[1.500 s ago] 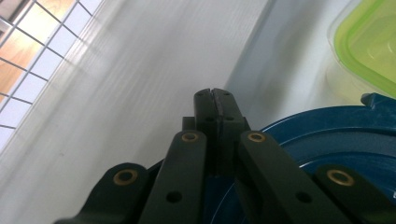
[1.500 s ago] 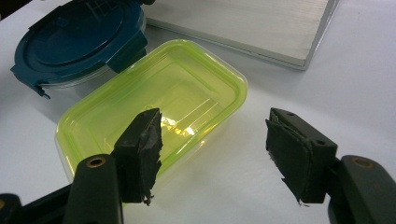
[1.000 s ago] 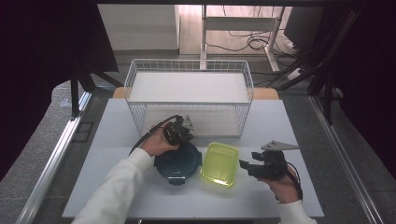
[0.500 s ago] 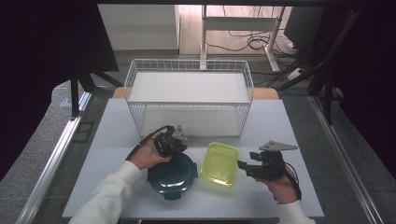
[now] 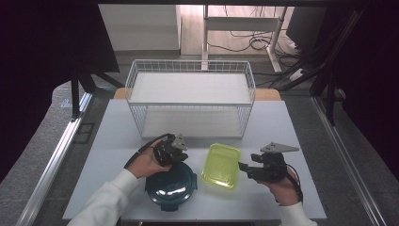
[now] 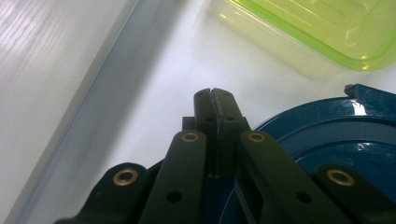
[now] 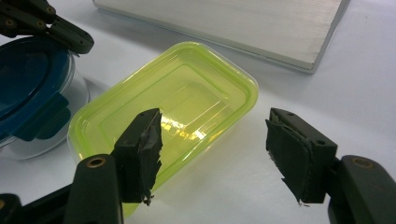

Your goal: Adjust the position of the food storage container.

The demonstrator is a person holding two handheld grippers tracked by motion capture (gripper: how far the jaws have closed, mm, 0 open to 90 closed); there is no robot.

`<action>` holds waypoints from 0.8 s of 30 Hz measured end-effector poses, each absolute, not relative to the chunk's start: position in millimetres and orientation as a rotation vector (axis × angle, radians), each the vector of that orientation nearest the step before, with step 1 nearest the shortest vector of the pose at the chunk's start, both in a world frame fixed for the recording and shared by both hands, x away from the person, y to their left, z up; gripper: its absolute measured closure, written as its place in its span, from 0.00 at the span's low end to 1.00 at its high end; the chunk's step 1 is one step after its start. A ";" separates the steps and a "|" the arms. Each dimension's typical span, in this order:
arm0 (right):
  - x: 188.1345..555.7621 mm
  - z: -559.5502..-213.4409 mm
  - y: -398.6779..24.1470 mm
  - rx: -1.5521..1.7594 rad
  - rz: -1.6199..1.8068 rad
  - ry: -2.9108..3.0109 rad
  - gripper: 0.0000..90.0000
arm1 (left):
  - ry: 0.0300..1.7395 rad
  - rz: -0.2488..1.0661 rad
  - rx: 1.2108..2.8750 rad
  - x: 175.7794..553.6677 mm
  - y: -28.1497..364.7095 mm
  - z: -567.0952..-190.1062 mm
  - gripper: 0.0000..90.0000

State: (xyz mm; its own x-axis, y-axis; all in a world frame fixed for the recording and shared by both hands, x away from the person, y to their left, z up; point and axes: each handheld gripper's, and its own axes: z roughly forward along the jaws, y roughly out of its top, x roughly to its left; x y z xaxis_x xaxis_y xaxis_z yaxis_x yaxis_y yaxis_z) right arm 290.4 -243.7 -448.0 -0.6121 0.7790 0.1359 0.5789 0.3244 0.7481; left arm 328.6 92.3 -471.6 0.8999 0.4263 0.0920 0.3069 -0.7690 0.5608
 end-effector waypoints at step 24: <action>285.4 -440.5 -246.6 1.231 1.213 2.303 0.33 | 0.730 0.332 2.340 310.1 117.7 -447.8 0.92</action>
